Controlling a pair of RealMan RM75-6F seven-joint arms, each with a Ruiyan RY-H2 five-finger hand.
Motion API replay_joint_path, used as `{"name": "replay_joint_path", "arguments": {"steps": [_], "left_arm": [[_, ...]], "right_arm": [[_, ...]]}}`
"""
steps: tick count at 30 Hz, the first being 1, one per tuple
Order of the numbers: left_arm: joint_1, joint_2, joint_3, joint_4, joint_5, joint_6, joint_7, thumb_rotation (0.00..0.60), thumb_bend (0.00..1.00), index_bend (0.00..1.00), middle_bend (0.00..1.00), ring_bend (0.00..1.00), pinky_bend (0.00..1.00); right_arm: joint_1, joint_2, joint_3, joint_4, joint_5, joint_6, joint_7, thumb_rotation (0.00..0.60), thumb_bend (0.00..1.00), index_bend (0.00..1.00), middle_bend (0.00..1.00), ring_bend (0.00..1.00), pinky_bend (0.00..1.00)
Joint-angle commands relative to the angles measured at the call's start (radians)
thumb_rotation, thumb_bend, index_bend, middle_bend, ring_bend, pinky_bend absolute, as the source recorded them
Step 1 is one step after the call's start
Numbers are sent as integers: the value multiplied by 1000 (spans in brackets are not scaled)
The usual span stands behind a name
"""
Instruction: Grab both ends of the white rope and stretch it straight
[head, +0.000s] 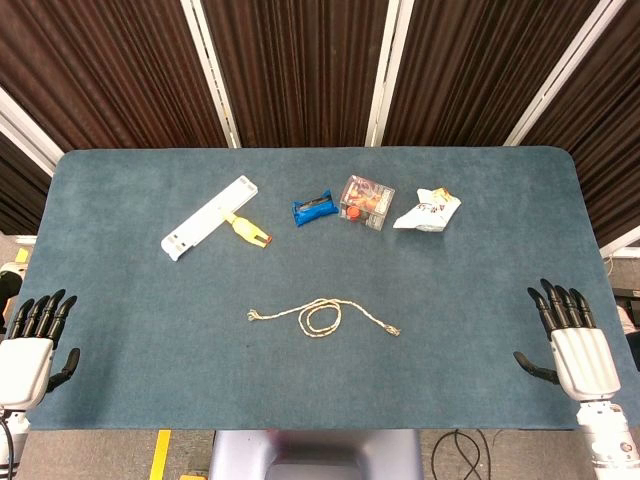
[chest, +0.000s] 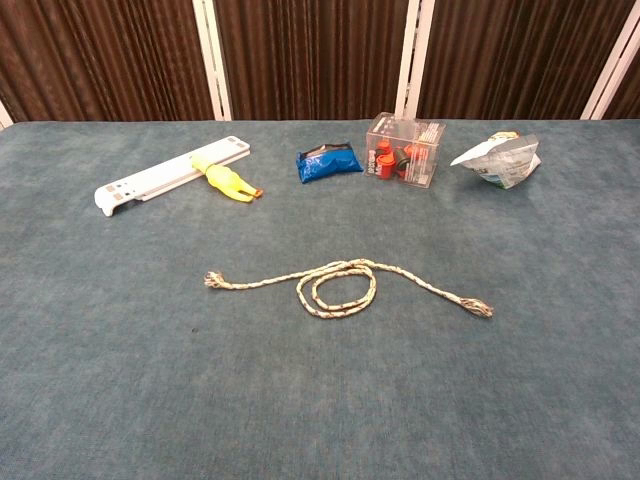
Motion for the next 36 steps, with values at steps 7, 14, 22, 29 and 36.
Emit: {"name": "replay_joint_path", "arguments": {"steps": [7,14,22,29,36], "left_arm": [[-38,-35,25,14,85,-29,-6,600,444,0,0,0,1],[-180,-104,34,16,145,-233,62,600,442,0,0,0,43],[-294,-218,14,34,103,-404,119,600,443,88,0,0,41],[-337,-305,-23,67,66,-416,171,600,441,217,0,0,34],[-397,-389,-58,152,-14,-488,177,600,445,261,0,0,32]], "right_arm": [[-5,12,-8,-8,-14,6,16,474,299,0,0,0,0],[-5,17,-12,-5,-25,5,31,473,299,0,0,0,0],[-3,25,-15,-8,-24,-6,54,472,300,0,0,0,0],[-3,36,-10,-5,-5,-14,78,473,299,0,0,0,0],[-8,43,-2,-4,6,-6,90,472,299,0,0,0,0]]}}
